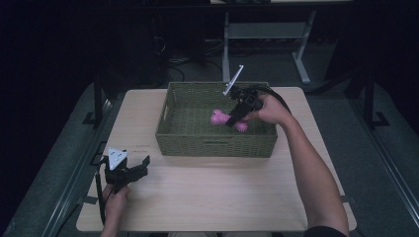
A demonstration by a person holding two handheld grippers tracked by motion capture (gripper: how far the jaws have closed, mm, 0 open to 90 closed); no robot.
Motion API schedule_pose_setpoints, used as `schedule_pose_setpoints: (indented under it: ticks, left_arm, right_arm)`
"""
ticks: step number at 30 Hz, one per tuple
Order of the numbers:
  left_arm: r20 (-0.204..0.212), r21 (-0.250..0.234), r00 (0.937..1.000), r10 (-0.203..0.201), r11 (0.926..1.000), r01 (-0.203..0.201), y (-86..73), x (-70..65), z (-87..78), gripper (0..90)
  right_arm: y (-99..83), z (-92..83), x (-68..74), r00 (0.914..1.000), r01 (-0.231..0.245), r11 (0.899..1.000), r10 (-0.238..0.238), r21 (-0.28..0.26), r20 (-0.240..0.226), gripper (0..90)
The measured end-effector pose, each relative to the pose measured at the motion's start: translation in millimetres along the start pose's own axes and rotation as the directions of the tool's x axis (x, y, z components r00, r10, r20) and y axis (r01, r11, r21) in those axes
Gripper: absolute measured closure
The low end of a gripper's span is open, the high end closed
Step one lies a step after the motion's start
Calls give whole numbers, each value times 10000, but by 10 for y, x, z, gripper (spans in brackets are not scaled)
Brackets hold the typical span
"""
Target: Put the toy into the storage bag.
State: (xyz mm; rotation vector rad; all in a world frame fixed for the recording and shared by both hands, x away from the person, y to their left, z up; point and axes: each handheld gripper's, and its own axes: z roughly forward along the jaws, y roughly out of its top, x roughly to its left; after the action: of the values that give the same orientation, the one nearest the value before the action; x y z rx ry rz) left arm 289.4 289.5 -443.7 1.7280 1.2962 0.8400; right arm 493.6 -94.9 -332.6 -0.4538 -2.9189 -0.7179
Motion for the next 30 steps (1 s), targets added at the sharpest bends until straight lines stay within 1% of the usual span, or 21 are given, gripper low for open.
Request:
schedule_pose_setpoints:
  ticks: [5, 9, 15, 21, 24, 30]
  left_arm:
    - [-8, -15, 10000, 64, 10000, -64, 1, -3, 0, 137]
    - [-43, -44, 10000, -31, 10000, 31, 1, 0, 3, 137]
    - [-54, -65, 10000, 19, 10000, -19, 5, 2, 6, 137]
    - [-21, -49, 10000, 81, 10000, -81, 4, 0, 3, 136]
    - [-25, -61, 10000, 84, 9999, -85, 5, 0, 0, 137]
    - [-40, -73, 10000, 43, 10000, -43, 8, 7, -8, 137]
  right_arm:
    - [-29, 69, -15, 9999, -84, 9999, 85, 117, -67, 580]
    - [-35, 120, -15, 9999, -92, 9994, 94, 327, -68, 580]
    - [-57, 163, -26, 9998, -168, 9994, 172, 297, -128, 579]
    - [-130, 230, -45, 9993, -334, 9987, 339, 383, -128, 579]
    - [-130, 256, -48, 9994, -331, 9979, 336, 551, -86, 579]
    - [-116, 314, -41, 9993, -315, 9973, 326, 665, -157, 579]
